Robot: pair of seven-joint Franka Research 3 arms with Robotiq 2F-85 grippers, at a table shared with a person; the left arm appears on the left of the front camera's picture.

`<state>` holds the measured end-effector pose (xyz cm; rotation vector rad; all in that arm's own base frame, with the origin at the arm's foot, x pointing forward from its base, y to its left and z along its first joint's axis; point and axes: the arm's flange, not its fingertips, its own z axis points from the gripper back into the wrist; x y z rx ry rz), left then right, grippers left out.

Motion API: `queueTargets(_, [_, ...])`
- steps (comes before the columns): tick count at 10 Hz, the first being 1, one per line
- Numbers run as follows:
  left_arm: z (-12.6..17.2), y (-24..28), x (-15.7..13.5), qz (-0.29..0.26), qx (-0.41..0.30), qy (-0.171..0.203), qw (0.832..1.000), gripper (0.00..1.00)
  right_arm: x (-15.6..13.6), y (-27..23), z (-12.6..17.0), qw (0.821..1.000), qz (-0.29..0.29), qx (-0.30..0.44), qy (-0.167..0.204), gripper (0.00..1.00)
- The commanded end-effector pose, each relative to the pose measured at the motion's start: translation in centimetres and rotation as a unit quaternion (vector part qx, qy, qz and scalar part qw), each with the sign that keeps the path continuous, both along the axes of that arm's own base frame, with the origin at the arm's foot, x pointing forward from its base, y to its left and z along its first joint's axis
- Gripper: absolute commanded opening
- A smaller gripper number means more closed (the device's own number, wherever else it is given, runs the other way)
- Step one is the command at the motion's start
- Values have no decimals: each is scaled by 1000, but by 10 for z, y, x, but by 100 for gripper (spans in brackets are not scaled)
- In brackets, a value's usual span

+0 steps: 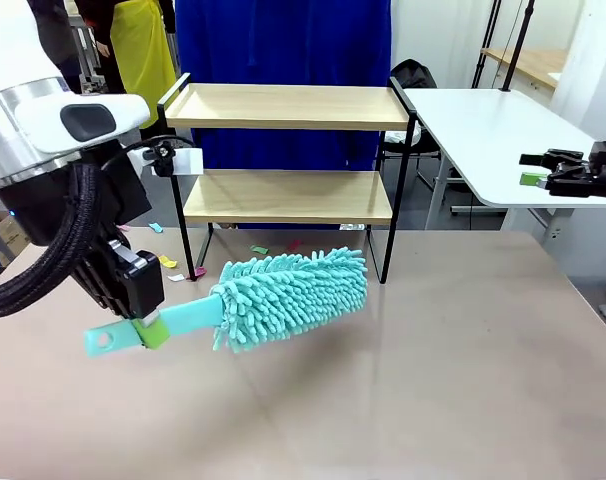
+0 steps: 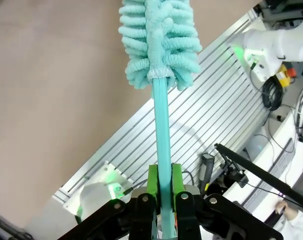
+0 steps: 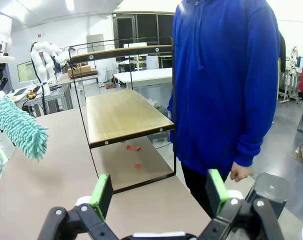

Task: Clean the shelf.
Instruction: Clean the specific section of the Shelf indicated by the human with the Duster.

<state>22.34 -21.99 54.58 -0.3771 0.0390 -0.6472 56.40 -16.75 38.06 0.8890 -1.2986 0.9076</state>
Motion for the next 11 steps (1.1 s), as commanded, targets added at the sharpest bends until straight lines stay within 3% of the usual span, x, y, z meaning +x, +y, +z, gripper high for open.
queueTargets(1, [2,-27,7,42,15,-12,999,13,0,2,3,1000,-1,-4,5,100])
queueTargets(5, [-36,-87,19,109,12,-41,993,13,0,2,3,1000,-1,-4,5,100])
queueTargets(8, [-67,-130,46,133,10,-66,989,13,0,2,3,1000,-1,-4,5,100])
queueTargets(11, [-100,-170,78,202,16,-103,974,13,0,2,3,1000,-1,-4,5,100])
